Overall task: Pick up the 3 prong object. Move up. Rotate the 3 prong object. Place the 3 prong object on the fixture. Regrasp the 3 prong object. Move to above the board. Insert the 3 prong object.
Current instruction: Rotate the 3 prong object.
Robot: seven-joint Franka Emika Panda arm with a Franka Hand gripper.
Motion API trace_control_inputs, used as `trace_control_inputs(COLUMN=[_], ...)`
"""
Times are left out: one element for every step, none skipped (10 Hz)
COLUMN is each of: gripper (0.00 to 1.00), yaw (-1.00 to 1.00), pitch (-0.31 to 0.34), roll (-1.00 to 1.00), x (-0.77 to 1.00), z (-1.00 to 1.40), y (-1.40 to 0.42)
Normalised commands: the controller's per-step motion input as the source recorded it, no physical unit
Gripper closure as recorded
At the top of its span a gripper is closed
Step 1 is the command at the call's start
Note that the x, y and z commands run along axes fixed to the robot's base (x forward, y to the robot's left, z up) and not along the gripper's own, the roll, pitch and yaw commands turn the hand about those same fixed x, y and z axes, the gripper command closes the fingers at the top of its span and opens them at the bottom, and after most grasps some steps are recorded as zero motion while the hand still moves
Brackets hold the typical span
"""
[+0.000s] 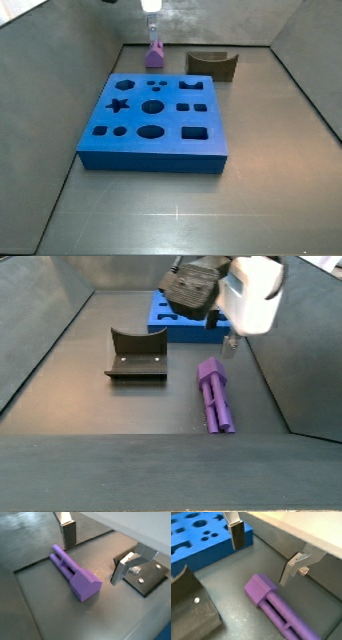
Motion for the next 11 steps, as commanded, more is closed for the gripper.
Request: trace_control_inputs(gripper=[0.0,0.0,0.0,0.0,0.0,0.0,0.0,0.0,0.0,0.0,0.0], yaw=[1.0,1.0,1.0,1.0,1.0,1.0,1.0,1.0,1.0,1.0,1.0], pitch=[-0.002,-0.002,-0.003,-0.003,-0.003,-0.003,-0.003,-0.004,-0.004,-0.004,-0.005], roll=[0.0,0.0,0.0,0.0,0.0,0.0,0.0,0.0,0.0,0.0,0.0], x=[0.03,0.03,0.03,0.03,0.03,0.03,0.03,0.03,0.03,0.03,0.03], z=[-0.04,-0.04,-0.04,-0.04,-0.04,-0.04,-0.04,-0.04,-0.04,-0.04,-0.04], y=[0.0,0.0,0.0,0.0,0.0,0.0,0.0,0.0,0.0,0.0,0.0])
